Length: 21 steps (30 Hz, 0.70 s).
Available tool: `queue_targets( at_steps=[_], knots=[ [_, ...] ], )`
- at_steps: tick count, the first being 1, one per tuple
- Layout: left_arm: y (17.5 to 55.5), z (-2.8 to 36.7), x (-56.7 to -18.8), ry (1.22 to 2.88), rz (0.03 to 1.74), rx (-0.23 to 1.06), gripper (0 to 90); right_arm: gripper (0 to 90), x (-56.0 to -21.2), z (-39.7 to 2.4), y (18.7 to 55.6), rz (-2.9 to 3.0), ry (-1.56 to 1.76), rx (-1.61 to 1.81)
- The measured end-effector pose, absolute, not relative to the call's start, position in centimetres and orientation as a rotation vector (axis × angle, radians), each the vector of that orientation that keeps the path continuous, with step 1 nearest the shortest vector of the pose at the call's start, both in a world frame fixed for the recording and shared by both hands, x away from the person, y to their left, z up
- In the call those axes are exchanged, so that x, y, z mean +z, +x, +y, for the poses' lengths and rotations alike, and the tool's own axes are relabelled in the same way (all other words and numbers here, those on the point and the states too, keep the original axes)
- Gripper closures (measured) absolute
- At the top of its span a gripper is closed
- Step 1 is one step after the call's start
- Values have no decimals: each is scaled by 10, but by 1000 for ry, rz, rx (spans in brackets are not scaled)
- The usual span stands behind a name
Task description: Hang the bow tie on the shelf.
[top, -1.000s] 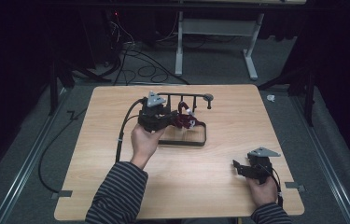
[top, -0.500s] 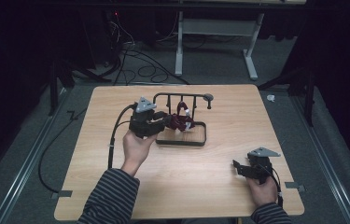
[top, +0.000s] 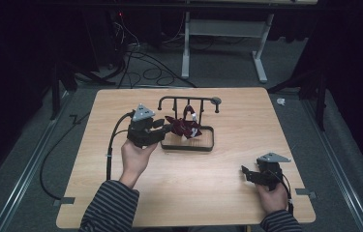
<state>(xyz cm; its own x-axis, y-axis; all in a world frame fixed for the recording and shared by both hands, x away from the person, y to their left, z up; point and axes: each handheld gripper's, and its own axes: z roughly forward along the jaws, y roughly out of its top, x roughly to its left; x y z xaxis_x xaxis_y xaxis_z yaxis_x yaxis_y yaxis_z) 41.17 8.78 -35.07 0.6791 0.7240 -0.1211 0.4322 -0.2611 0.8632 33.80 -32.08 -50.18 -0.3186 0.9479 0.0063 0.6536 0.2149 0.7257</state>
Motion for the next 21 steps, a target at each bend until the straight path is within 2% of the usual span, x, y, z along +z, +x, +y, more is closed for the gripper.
queue_targets(
  at_steps=[21],
  knots=[
    [396,108,-355,1872,925,368,617,300,-502,-321,338,2054,1475,887]
  ],
)
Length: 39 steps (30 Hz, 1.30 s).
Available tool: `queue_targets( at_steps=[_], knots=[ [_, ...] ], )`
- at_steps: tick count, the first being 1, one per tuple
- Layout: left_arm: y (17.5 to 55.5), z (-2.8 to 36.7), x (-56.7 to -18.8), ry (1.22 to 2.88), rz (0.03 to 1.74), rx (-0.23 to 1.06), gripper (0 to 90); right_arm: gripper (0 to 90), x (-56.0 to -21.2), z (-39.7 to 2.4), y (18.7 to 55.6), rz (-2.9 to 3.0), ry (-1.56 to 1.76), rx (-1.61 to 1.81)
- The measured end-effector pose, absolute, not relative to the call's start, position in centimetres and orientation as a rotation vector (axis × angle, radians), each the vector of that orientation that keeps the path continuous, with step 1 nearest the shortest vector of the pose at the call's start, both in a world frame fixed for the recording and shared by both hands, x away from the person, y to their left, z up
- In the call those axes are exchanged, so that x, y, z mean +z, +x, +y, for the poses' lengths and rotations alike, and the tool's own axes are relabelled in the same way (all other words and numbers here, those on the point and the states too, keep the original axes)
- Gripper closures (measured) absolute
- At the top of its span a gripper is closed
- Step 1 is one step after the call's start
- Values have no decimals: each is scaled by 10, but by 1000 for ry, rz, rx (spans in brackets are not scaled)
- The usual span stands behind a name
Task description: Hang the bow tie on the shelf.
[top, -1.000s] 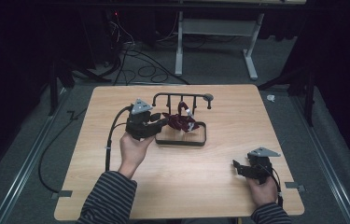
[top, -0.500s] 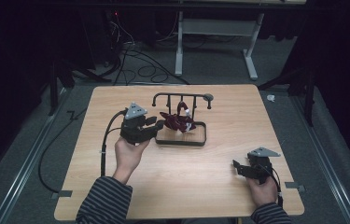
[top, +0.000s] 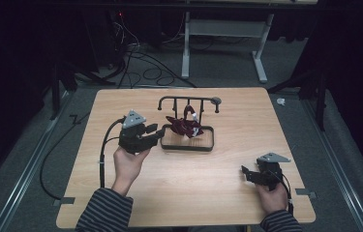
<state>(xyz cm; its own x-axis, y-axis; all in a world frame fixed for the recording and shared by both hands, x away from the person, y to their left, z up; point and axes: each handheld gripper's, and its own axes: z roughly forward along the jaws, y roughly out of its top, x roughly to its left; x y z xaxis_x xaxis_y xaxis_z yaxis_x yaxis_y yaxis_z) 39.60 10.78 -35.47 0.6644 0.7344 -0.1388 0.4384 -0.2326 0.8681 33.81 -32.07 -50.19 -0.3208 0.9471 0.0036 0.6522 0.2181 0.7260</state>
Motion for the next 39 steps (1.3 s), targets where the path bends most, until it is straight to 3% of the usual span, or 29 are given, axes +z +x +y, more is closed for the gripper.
queue_targets(
  at_steps=[39],
  knots=[
    [373,133,-377,1879,948,348,588,300,-502,-320,338,2055,1471,882]
  ],
)
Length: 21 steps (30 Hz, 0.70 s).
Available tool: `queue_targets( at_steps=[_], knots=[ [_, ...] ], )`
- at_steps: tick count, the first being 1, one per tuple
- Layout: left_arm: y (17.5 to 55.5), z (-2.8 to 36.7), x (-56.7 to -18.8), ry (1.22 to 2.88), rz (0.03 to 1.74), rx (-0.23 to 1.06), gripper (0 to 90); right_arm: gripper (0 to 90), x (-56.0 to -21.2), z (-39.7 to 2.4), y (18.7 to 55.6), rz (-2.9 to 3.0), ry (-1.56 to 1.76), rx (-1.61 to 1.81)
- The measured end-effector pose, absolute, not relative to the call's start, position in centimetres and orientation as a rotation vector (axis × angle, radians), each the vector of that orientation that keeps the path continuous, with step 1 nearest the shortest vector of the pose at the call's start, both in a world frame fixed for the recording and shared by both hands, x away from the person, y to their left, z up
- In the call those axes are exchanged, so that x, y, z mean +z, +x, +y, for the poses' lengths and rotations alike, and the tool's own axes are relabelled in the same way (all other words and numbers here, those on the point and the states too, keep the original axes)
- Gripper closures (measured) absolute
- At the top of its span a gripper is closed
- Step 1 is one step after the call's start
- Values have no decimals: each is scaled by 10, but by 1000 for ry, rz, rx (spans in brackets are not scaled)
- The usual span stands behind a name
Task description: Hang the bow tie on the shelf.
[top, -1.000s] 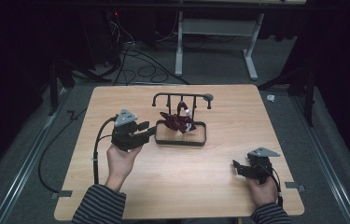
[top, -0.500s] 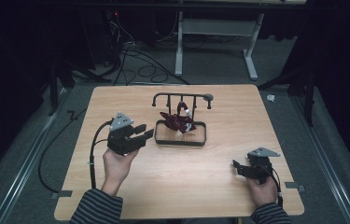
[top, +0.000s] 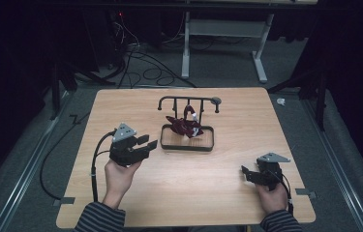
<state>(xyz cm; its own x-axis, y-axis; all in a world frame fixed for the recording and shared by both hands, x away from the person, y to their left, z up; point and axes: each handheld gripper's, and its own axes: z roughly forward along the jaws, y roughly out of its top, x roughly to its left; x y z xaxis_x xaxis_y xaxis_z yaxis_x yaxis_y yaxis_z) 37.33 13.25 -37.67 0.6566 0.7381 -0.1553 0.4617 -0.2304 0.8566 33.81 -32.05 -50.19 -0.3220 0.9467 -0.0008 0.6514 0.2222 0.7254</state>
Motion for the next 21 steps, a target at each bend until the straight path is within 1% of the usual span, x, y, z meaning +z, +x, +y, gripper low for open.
queue_targets(
  at_steps=[7,12,21],
  knots=[
    [370,138,-388,1869,974,326,583,301,-502,-320,338,2055,1471,882],
    [364,136,-397,1897,969,309,577,301,-502,-320,338,2055,1473,881],
    [360,139,-411,1899,994,290,571,301,-502,-320,338,2055,1473,877]
  ],
)
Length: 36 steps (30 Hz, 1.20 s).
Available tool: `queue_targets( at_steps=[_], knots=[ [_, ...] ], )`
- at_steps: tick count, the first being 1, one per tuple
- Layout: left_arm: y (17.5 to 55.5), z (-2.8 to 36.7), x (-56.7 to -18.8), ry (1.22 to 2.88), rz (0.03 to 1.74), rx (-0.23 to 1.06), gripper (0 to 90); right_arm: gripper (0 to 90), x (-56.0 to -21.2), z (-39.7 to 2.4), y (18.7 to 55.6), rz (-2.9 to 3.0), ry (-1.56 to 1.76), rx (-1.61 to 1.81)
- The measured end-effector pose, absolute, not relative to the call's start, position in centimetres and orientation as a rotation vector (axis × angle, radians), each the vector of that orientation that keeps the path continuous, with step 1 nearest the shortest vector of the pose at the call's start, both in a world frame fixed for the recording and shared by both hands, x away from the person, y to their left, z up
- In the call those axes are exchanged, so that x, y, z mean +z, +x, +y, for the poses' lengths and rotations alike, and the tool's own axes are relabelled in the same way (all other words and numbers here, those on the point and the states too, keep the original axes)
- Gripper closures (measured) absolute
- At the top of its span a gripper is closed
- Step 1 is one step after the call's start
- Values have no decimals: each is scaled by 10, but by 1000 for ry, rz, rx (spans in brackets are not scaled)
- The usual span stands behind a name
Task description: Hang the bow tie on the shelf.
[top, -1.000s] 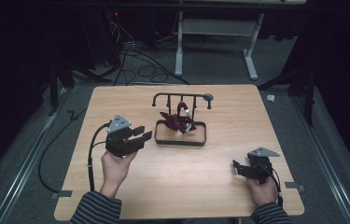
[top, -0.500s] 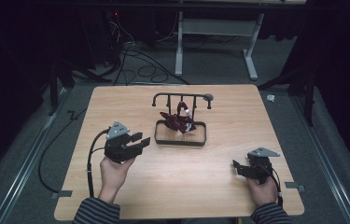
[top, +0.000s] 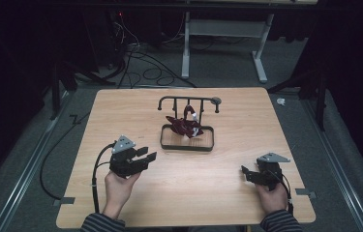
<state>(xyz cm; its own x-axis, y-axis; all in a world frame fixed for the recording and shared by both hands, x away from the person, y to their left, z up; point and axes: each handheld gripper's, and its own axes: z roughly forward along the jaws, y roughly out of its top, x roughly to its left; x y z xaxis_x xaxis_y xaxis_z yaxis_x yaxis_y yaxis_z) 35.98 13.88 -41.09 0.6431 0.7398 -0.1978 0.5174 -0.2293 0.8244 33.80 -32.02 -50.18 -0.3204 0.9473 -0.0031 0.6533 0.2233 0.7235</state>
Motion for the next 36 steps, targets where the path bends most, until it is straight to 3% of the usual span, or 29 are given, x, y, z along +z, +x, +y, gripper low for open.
queue_targets(
  at_steps=[36],
  knots=[
    [356,154,-455,1918,1126,317,556,301,-502,-320,338,2056,1473,876]
  ],
)
